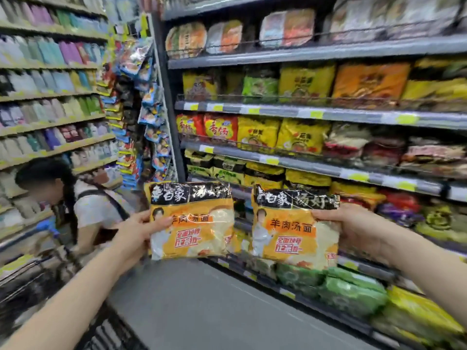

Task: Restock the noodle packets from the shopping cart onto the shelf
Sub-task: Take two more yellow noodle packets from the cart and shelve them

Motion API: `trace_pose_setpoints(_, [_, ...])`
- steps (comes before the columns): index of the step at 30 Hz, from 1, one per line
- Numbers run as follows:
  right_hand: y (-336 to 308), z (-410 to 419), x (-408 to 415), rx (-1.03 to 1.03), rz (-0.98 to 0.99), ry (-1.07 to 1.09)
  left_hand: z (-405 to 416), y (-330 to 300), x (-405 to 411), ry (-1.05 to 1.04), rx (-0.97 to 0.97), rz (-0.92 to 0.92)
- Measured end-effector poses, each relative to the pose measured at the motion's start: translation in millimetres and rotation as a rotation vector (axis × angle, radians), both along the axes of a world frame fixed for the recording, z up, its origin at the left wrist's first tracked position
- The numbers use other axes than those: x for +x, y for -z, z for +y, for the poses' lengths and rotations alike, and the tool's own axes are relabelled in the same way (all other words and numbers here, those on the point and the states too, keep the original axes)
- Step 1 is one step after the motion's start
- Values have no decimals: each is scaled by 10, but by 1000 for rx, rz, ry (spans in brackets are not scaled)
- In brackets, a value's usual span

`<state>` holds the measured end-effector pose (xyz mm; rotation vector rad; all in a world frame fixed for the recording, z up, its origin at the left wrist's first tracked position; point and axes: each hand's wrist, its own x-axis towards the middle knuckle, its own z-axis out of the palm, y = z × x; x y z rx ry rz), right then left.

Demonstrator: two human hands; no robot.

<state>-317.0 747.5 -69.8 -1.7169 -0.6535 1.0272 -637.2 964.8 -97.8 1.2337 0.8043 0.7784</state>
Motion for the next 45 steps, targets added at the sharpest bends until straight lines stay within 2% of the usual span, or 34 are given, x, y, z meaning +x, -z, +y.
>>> trace_pose_setpoints(7, [-67, -1610, 659, 13, -3, 387, -552, -7, 1692, 369, 24, 30])
trace_pose_setpoints(17, [-174, -3870, 983, 54, -44, 837, -2235, -140, 3503, 761, 74, 23])
trace_pose_setpoints(24, [-311, -5134, 1217, 63, -82, 969, -3537, -269, 4433, 929, 128, -14])
trace_pose_setpoints(31, [-388, -6078, 1570, 85, -117, 1063, -4556, -307, 5159, 1017, 88, -50])
trace_pose_setpoints(45, [-153, -7160, 2813, 140, -10, 1189, -5695, -302, 6661, 1136, 130, -22])
